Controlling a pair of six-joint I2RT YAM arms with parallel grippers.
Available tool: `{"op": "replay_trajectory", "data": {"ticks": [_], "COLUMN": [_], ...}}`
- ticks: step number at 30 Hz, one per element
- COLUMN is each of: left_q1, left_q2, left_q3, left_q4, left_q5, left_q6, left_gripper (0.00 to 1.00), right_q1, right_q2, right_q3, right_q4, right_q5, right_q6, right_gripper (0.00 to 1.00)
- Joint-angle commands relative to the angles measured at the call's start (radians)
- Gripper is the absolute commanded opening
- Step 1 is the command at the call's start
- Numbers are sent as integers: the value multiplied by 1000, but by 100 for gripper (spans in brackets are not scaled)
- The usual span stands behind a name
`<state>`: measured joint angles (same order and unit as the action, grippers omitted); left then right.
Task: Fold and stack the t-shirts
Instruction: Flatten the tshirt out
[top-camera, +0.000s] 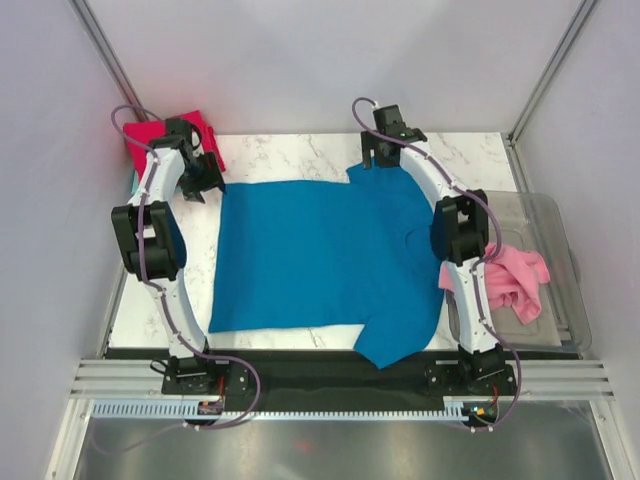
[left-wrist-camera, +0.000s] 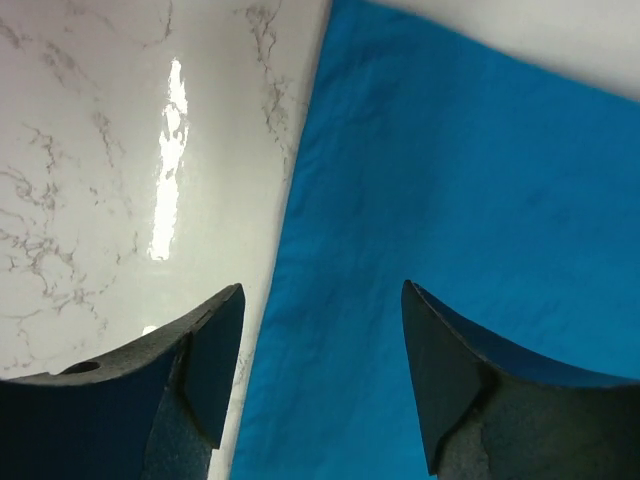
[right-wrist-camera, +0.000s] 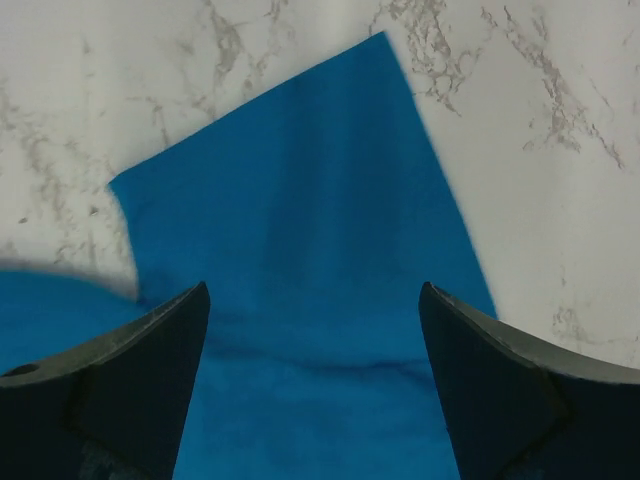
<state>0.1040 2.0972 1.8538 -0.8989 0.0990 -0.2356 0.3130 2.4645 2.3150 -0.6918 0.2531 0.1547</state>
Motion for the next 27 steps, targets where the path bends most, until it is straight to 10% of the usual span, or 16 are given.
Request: {"op": "replay_trajectory", "data": {"ticks": [1,11,27], "left_q1": [-3,-21,-179], "left_q2": [-176,-419,-244], "left_q3": [58,-413,-421], "left_q4": [-3,257,359], "left_q5": [28,126,85], "left_q6": [-33,-106,-212], "left_gripper": [71,71,65], "right_q1": [20,20,37], "right_q2": [-261,-620,-435], "right_q3": [-72,-702,-764], "right_q4": [127,311,299], "right_q5": [-77,-179,-316], "right_q6": [51,190,210], "right_gripper": [94,96,98]}}
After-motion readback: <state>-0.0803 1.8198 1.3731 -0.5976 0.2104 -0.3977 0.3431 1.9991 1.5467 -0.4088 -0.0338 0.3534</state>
